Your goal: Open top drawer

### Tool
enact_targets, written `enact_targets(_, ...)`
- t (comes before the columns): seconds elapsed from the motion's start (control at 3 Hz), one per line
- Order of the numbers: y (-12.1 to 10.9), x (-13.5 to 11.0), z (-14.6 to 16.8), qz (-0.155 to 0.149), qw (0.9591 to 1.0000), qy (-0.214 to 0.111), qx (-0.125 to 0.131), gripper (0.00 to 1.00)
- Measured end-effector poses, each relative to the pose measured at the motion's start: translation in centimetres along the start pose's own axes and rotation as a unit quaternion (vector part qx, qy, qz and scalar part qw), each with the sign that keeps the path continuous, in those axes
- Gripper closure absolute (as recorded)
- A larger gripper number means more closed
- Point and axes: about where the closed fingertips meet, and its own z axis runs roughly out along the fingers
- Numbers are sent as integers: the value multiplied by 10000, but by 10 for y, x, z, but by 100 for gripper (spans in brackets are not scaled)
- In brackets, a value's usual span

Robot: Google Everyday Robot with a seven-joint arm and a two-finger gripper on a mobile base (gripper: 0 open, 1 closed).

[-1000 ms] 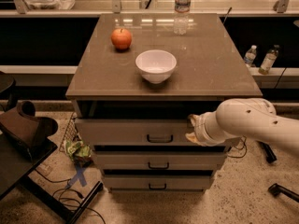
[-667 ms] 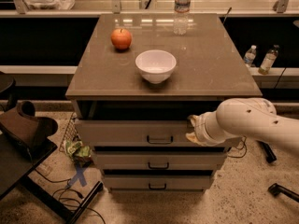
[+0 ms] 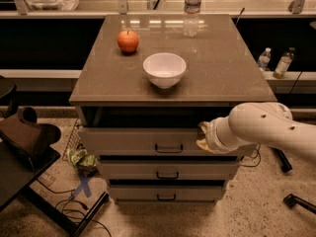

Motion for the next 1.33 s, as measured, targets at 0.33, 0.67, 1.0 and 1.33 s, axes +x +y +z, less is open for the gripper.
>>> enact_targets(0.33,0,0,0,0,10000,0,0,100)
enact_targets(0.67,0,0,0,1,10000,0,-1,100)
enact_targets(1.0,0,0,0,1,10000,0,-1,100)
enact_targets(1.33,0,0,0,0,10000,0,-1,98)
